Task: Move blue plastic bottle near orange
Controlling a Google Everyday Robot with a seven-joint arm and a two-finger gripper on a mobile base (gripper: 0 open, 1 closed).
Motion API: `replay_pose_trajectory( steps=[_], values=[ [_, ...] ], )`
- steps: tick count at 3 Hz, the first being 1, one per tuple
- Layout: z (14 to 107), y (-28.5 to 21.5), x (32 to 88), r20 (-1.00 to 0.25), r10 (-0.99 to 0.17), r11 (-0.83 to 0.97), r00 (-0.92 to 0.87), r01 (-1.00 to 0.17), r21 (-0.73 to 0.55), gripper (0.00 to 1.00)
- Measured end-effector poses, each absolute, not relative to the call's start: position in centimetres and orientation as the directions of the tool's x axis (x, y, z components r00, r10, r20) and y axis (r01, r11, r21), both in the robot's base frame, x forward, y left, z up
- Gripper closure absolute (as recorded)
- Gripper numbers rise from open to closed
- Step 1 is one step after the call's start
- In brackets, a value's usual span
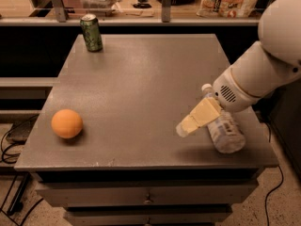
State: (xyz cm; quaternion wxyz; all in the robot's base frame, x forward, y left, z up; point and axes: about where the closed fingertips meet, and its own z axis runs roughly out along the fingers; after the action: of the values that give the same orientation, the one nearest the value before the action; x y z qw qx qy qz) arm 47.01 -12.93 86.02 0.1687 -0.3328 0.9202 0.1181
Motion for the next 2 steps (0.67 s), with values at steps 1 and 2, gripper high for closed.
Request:
replay_pose_trajectory(
  steps=[1, 2],
  values=[
    [82.5, -13.9, 48.2, -0.339, -0.538, 0.796, -0.772, -0.597, 0.097, 0.00],
    [80.4, -15.7, 49.1, -0.303, -0.494, 0.838, -0.815, -0.539, 0.083, 0.18]
  ],
)
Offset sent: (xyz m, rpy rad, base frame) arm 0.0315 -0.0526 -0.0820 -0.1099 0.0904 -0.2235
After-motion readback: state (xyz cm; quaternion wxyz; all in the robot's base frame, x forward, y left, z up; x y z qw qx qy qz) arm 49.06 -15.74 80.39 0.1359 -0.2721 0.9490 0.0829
